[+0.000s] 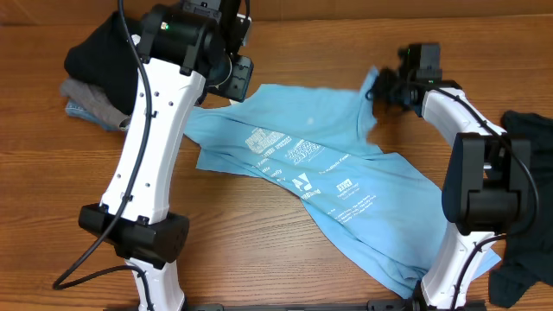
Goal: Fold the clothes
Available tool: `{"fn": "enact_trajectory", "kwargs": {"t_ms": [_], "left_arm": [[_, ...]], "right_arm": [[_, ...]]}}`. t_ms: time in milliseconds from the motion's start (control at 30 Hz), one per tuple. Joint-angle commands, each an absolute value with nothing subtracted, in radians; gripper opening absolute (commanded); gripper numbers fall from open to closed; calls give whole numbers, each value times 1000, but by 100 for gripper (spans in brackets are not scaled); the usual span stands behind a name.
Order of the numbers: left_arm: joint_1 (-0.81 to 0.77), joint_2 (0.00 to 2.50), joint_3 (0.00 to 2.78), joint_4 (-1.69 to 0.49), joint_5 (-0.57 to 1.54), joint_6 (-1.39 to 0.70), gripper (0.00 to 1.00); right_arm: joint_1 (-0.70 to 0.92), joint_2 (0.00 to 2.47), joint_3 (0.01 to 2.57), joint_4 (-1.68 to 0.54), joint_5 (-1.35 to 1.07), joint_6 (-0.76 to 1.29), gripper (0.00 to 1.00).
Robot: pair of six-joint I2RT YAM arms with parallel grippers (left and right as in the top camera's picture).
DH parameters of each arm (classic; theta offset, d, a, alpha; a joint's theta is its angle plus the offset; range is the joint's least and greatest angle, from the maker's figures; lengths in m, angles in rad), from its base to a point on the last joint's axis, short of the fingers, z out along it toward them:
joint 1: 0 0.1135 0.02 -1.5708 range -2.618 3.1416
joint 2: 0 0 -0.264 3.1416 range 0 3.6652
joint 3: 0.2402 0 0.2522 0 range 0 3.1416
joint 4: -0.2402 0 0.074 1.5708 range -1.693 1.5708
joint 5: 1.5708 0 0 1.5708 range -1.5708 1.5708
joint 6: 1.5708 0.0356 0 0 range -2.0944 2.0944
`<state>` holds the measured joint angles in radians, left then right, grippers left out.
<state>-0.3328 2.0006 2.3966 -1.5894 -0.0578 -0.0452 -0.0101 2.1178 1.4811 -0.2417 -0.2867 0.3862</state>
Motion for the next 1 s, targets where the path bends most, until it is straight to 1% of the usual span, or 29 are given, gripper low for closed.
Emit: {"fn": "enact_trajectory", "kwargs": {"t_ms": [0,100,133,167,200,300,333,433,567,633,733,767,900,933,967], "left_arm": [[-309,1967,2408,-1587,-70,-42,58],[-302,1967,2408,-1589,-70,-57,57],[-300,1967,2408,-1589,-70,-60,58],[-299,1967,2408,-1587,-70,-60,58],[-299,1967,2408,-1586,-70,-60,58],[-295,1967,2408,-1589,-72,-59,58],[-291,1967,2408,-1596,-83,-60,59],[-276,1967,2408,-1618,-101,-60,59],[-252,1968,2407,-1678,-104,-60,60],[-236,1968,2390,-1690,-100,-60,58],[-222,1970,2328,-1682,-77,-60,58],[-218,1971,2254,-1647,-62,-68,57],[-218,1972,2046,-1491,-30,-78,55],[-215,1974,1942,-1403,-30,-93,54],[-214,1975,1894,-1358,-27,-96,54]], "right_arm": [[-7,2061,1674,3,-387,506,4],[-7,2061,1823,110,-375,554,4],[-6,2061,1860,105,-363,554,25],[-6,2061,1888,91,-360,554,83],[-6,2061,1919,57,-361,551,100],[-23,2053,1982,-141,-361,521,100],[-32,2044,1999,-262,-360,468,100],[-52,2006,2004,-456,-356,384,100],[-66,1922,2004,-677,-348,298,100],[-67,1872,2004,-779,-348,250,100],[-67,1808,2004,-931,-349,242,100],[-67,1779,2004,-1029,-350,242,100],[-67,1762,2004,-1239,-349,262,100],[-67,1768,2000,-1312,-349,262,100],[-67,1771,1998,-1339,-349,262,100]]}}
